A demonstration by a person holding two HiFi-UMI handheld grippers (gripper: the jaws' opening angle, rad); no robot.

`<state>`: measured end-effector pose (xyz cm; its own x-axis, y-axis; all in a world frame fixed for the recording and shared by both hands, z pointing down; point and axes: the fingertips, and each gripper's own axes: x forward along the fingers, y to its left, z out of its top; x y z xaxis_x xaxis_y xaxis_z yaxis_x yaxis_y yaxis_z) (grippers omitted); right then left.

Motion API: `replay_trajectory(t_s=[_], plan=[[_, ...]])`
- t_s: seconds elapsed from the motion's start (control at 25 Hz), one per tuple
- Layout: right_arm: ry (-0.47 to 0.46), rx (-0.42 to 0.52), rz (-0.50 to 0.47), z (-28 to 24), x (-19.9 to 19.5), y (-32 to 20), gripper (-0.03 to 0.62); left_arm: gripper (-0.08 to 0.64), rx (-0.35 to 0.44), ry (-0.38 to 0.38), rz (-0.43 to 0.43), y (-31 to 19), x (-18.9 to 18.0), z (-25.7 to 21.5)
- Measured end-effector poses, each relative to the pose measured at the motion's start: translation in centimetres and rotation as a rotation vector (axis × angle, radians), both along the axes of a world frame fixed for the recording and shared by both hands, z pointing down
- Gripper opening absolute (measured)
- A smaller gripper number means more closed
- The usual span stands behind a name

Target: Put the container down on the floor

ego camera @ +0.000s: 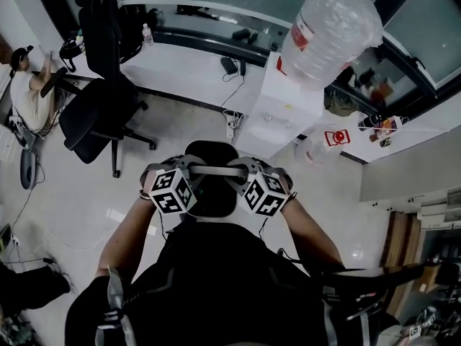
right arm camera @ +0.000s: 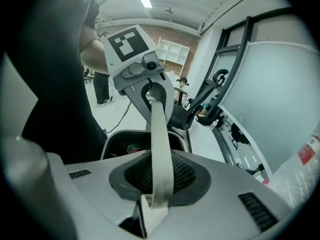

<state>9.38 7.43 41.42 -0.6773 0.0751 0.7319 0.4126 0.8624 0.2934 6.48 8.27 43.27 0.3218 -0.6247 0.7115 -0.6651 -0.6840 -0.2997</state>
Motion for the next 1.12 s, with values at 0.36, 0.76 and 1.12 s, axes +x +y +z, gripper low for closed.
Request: replay_trajectory(t_s=[0.36,0.76,1.12], plan=[[0.034,0.002,0.053,0.5,-4.7,-0.2,0.071,0.011,0.003,0.017,0.054,-0.4,-4.7,0.4],[0.064,0.009,0.087,0.9,-8.8,-0.6,0.071,0.011,-0.001,0.022,0.097,-0.9,-8.8,0.9],[0.048,-0.012,0.053,1.8,-10.3,-3.8,0.071,0.011,-0.042,0.018,0.066,-3.9,-10.3,1.8]])
